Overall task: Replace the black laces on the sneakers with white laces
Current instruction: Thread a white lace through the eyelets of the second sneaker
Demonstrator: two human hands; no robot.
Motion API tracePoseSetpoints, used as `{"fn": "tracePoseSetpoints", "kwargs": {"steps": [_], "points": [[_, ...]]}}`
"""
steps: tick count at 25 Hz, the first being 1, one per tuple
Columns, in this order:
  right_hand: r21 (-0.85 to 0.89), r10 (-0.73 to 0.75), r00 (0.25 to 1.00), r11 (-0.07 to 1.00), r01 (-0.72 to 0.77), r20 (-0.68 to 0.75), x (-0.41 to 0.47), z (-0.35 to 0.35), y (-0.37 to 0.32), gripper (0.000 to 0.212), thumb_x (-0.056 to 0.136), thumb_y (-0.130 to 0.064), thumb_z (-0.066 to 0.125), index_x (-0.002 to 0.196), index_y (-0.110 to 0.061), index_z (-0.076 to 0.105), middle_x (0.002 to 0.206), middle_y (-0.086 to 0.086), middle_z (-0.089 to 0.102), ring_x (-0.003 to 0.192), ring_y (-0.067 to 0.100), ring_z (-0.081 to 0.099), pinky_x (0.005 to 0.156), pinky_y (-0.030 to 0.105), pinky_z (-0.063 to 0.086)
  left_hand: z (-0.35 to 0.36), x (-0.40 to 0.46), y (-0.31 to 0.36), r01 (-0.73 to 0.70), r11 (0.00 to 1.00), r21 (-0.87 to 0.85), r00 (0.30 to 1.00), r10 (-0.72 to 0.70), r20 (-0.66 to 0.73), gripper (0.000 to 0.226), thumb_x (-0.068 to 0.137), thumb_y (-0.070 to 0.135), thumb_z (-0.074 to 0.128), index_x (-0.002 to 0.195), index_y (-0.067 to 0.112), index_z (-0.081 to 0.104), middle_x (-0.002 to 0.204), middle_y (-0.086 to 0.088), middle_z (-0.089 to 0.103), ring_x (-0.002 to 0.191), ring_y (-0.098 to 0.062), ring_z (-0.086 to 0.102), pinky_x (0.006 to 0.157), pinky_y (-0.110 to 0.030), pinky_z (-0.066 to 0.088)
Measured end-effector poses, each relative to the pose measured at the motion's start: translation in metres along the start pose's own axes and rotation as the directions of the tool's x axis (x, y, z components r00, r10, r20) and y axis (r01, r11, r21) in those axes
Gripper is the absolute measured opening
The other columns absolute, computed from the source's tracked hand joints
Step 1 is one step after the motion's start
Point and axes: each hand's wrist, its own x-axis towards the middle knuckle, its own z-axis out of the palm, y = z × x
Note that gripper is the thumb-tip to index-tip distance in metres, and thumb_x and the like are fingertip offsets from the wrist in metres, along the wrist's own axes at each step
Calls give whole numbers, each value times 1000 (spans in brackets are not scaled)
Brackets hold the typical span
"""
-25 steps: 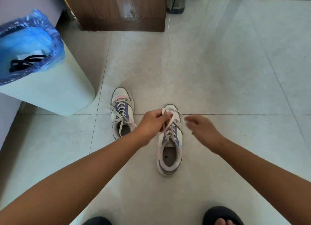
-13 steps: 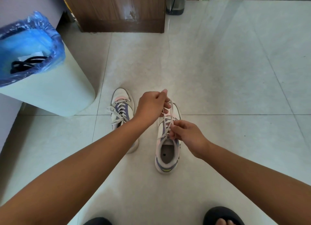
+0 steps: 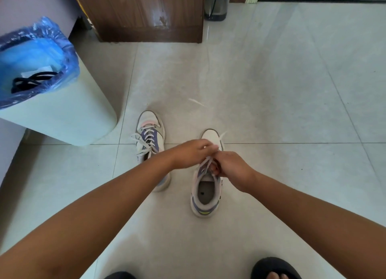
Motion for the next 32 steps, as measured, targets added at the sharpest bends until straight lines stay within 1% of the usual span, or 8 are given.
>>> {"fn": "tracePoseSetpoints", "kwargs": {"steps": [6, 9, 14, 18, 23, 27, 30, 32], "points": [[-117, -70, 989, 989, 85, 127, 2, -8, 6, 31, 91, -34, 59, 77, -7, 60, 59, 1, 42, 53, 11, 38, 55, 18, 36, -29, -8, -30, 61, 984, 166, 985, -32, -171, 16, 91, 12, 56, 91, 7, 71, 62, 4, 58, 49, 2, 51, 57, -17, 41], [-93, -52, 989, 994, 65, 137, 6, -10, 7, 34, 94, -37, 53, 79, -9, 66, 59, -1, 47, 55, 11, 42, 57, 17, 39, -39, -8, -18, -5, 932, -363, 886, -164, -434, 29, 99, 20, 46, 82, 12, 69, 71, -2, 63, 62, -4, 57, 67, -23, 47], [-26, 28, 987, 999, -24, 158, 9, -13, 10, 27, 98, -28, 49, 84, -12, 65, 72, -1, 65, 56, 8, 50, 55, 15, 40, -45, -26, 4, -159, 156, -975, 933, -298, -200, 45, 102, 38, 29, 84, 7, 56, 57, -4, 59, 52, -17, 61, 59, -31, 59], [139, 138, 972, 976, -167, 192, 12, -16, 10, 10, 92, -11, 59, 82, -13, 63, 78, 3, 67, 56, 5, 53, 54, 18, 32, -11, -56, -4, 341, 492, -801, 931, -296, 215, 29, 99, 21, 41, 77, 9, 56, 54, -3, 48, 42, -13, 47, 45, -22, 48], [-6, 87, 968, 996, -88, 235, 13, -17, 3, 31, 75, 19, 59, 69, -12, 56, 71, 7, 62, 72, 19, 57, 70, 25, 45, 11, -71, -26, 472, 871, 134, 812, -489, 319, 20, 87, 4, 55, 106, 11, 56, 101, -11, 64, 71, -15, 62, 76, -33, 56], [-471, -177, 970, 850, 235, 165, 6, -7, 0, 29, 74, 10, 58, 62, -16, 55, 67, -1, 54, 65, 11, 49, 62, 16, 40, 4, -41, -13, 156, 976, -150, 988, -152, 40, 37, 85, 5, 58, 119, 19, 54, 116, 2, 60, 108, -11, 57, 95, -26, 45], [-715, -594, 763, 416, 562, 255, 9, -2, 12, 17, 74, 4, 48, 69, -7, 58, 74, 9, 55, 67, 20, 47, 56, 27, 38, 12, -10, -8, 87, 906, -413, 981, -149, -121, 20, 96, 15, 45, 111, 16, 59, 104, -2, 63, 100, -15, 58, 94, -31, 44], [-733, -682, 697, 357, 579, 219, 15, -2, 23, 13, 78, 0, 47, 82, 1, 60, 84, 17, 54, 69, 28, 49, 58, 30, 39, 20, 1, -11, 114, 865, -489, 982, -172, -74, 24, 100, 19, 38, 102, 13, 61, 93, -5, 62, 86, -16, 58, 83, -30, 47]]}}
